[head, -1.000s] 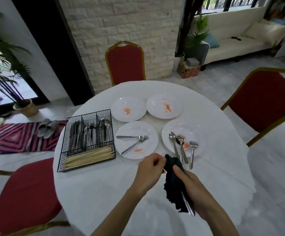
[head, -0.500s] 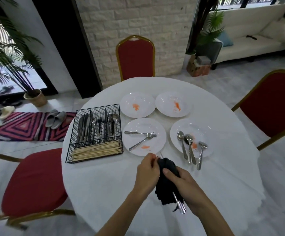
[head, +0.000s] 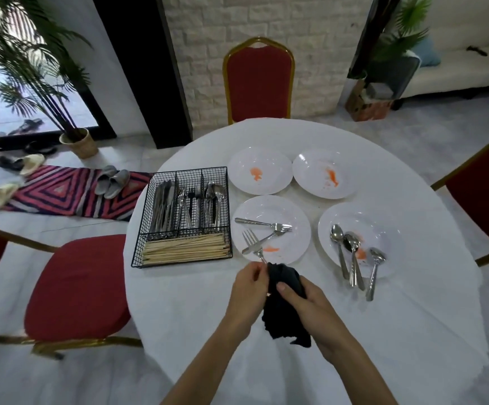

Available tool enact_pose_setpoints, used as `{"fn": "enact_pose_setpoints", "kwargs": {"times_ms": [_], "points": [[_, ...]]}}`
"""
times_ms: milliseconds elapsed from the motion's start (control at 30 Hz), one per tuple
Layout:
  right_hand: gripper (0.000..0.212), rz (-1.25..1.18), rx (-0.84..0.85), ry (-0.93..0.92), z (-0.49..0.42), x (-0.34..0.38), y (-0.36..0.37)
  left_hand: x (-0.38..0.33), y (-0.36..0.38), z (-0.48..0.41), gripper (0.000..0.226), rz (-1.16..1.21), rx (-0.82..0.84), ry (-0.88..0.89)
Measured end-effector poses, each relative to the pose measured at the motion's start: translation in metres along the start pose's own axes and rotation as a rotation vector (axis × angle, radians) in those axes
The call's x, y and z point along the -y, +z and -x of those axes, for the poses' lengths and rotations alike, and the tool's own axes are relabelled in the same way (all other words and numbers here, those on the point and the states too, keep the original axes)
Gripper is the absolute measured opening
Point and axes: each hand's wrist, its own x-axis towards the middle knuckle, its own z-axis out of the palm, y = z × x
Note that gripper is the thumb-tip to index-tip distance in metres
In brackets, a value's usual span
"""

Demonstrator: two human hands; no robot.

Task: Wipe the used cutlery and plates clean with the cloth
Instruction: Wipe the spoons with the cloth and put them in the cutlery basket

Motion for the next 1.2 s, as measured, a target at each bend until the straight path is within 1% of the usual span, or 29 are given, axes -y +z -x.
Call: {"fn": "enact_pose_setpoints", "kwargs": {"times_ms": [67, 133, 233, 300, 333, 400, 533, 600, 767, 867, 967, 1033, 1200], "points": [[0.023, 0.035, 0.022, 0.008, -0.010, 0.001, 0.006, 0.001, -0.010, -0.004, 0.024, 0.061, 0.040, -0.051], [0.022, 0.040, 0.057, 0.023, -0.017, 0.003, 0.010, 0.000, -0.026, -0.015, 0.021, 0.076, 0.003, -0.056], [0.020, 0.036, 0.059, 0.076, -0.025, 0.001, 0.014, 0.002, -0.056, -0.036, 0.018, 0.143, -0.147, -0.088], [0.022, 0.011, 0.020, 0.129, -0.033, -0.002, 0.015, 0.002, -0.079, -0.056, 0.017, 0.193, -0.255, -0.118], [0.022, -0.007, -0.007, 0.152, -0.036, -0.003, 0.016, 0.003, -0.090, -0.067, 0.017, 0.198, -0.281, -0.131], [0.021, -0.046, -0.052, 0.187, -0.044, -0.004, 0.017, 0.005, -0.109, -0.086, 0.015, 0.169, -0.283, -0.155], [0.023, -0.097, -0.101, 0.220, -0.063, -0.003, 0.024, 0.011, -0.128, -0.124, 0.015, 0.042, -0.205, -0.218], [0.024, -0.106, -0.117, 0.225, -0.072, -0.002, 0.027, 0.012, -0.134, -0.141, 0.012, 0.019, -0.191, -0.246], [0.021, -0.136, -0.145, 0.239, -0.091, 0.000, 0.036, 0.007, -0.152, -0.173, 0.008, -0.006, -0.264, -0.297], [0.021, -0.132, -0.157, 0.253, -0.101, -0.001, 0.039, 0.010, -0.162, -0.183, 0.016, -0.032, -0.253, -0.327], [0.022, -0.115, -0.152, 0.268, -0.107, 0.000, 0.042, 0.008, -0.170, -0.185, 0.012, 0.015, -0.245, -0.327], [0.021, -0.106, -0.151, 0.270, -0.110, 0.000, 0.042, 0.004, -0.176, -0.188, 0.008, 0.074, -0.279, -0.310], [0.022, -0.076, -0.117, 0.275, -0.113, 0.000, 0.046, 0.005, -0.191, -0.199, 0.014, 0.112, -0.327, -0.322]]}}
